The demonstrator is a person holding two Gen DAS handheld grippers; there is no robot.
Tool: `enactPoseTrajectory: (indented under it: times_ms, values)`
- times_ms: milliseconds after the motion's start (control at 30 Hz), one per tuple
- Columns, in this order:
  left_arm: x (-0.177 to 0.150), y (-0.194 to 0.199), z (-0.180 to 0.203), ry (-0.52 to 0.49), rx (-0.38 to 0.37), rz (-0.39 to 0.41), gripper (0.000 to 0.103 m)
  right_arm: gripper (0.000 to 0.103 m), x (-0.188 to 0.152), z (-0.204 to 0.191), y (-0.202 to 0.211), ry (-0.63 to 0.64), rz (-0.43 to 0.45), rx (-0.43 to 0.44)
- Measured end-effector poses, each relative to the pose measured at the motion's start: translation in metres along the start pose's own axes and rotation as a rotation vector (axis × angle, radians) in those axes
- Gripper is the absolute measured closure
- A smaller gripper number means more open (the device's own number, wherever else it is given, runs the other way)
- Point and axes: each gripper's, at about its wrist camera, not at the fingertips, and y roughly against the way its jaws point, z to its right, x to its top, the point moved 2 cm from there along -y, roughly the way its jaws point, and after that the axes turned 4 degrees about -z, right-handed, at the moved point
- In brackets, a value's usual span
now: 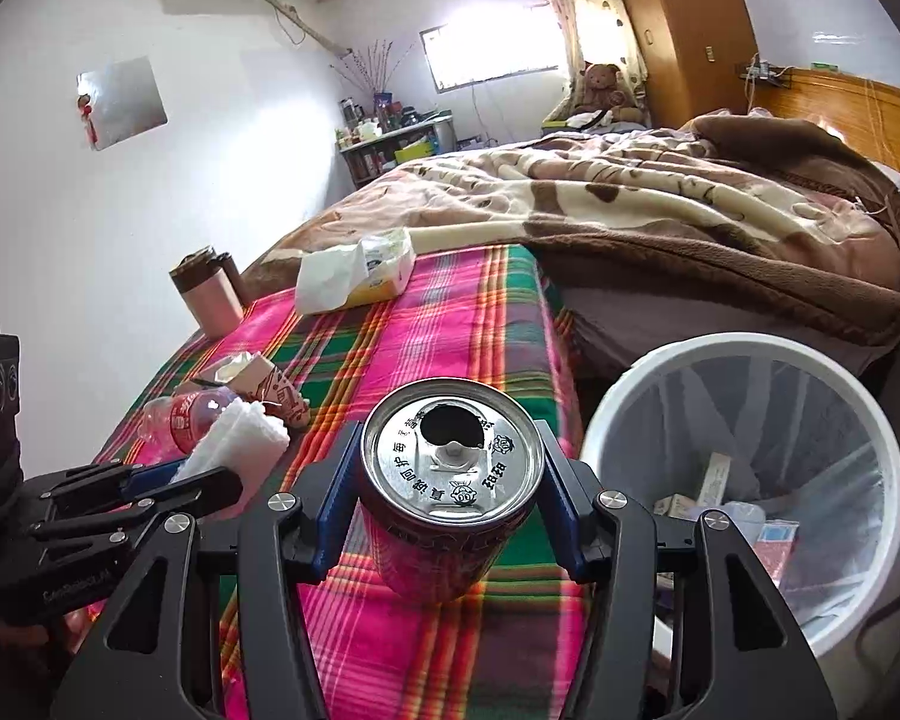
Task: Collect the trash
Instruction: 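Carry white cloth with left tool while right tool carries red can to wastebasket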
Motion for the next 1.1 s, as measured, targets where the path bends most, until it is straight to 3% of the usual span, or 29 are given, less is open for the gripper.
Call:
enactPoseTrajectory:
  times_ms: [467, 933, 1100]
  values:
    - [0.026, -0.019, 0.072, -0.093, -0.075, 0.025, 0.074, 0.048, 0.006, 0.055, 0.039, -0.064, 0.071, -0.143]
    - [0.038, -0.059, 0.142, -0.166, -0.172, -0.024, 0.073, 0.048, -0.001, 0.114, 0.043, -0.138, 0.032, -0.306]
    - [0.039, -0.072, 0.157, -0.170, -0.198, -0.053, 0.073, 0.048, -0.006, 0.128, 0.040, -0.157, 0.006, -0.326]
